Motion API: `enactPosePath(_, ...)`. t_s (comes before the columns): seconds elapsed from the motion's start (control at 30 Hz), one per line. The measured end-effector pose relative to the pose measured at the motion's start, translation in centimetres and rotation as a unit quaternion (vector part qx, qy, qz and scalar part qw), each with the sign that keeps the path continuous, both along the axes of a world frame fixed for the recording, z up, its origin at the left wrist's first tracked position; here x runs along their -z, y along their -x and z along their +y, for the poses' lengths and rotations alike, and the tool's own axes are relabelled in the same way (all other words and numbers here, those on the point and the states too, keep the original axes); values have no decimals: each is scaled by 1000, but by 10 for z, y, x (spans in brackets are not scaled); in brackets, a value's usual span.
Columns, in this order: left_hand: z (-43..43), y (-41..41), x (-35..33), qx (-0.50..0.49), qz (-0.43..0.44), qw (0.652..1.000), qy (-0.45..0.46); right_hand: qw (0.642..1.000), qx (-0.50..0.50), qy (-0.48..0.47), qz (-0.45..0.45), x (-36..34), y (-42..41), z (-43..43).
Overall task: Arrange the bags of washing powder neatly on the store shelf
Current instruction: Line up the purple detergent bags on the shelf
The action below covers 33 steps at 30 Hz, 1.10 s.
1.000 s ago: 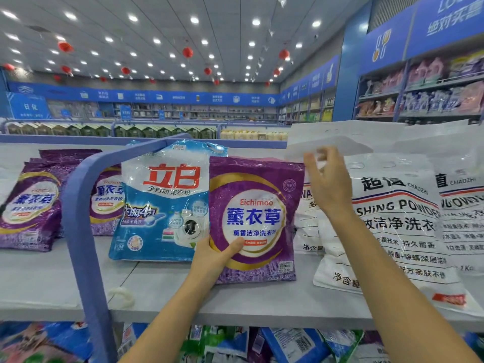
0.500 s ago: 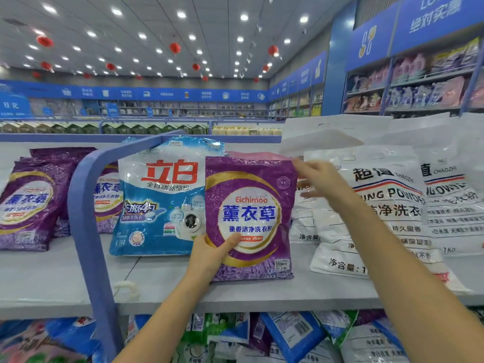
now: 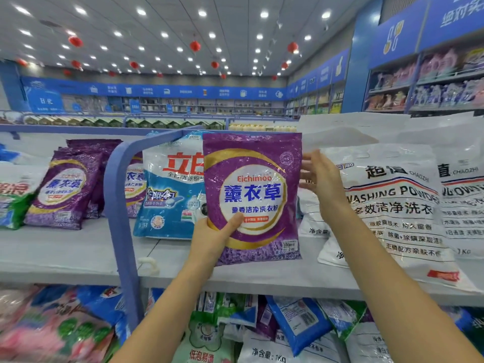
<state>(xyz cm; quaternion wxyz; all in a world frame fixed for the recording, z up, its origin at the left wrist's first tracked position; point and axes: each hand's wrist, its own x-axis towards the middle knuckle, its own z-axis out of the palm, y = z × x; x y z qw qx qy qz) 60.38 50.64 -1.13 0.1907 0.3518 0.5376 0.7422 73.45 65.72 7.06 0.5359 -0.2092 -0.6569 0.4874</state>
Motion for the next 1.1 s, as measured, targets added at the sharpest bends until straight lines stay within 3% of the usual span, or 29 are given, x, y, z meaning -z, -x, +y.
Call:
enactPosePath(0.23,-53,-11,-12,-108,-47,993,-22,973,-183,-26,-142,59,-12,-57)
enactPosePath(0.33,-83,-17,-8,-138,-73,988,-16,953,-261,2,-155,72,-8,-87)
enactPosePath(0.47,-132,-18,5,-193,-101,976,2,933,-336,-40,-125,84,18,-127)
enactPosePath(0.7,-232,12,18,-255,-140,957,10,924,-366,-70,-84,110,84,-215)
enactPosePath(0.9,-302,66,24,-248,-159,956,12,924,-372,-63,-61,121,144,-277)
enactPosePath(1.1,-356,157,28,-224,-53,970,80,947,-312,-72,-35,118,224,-327)
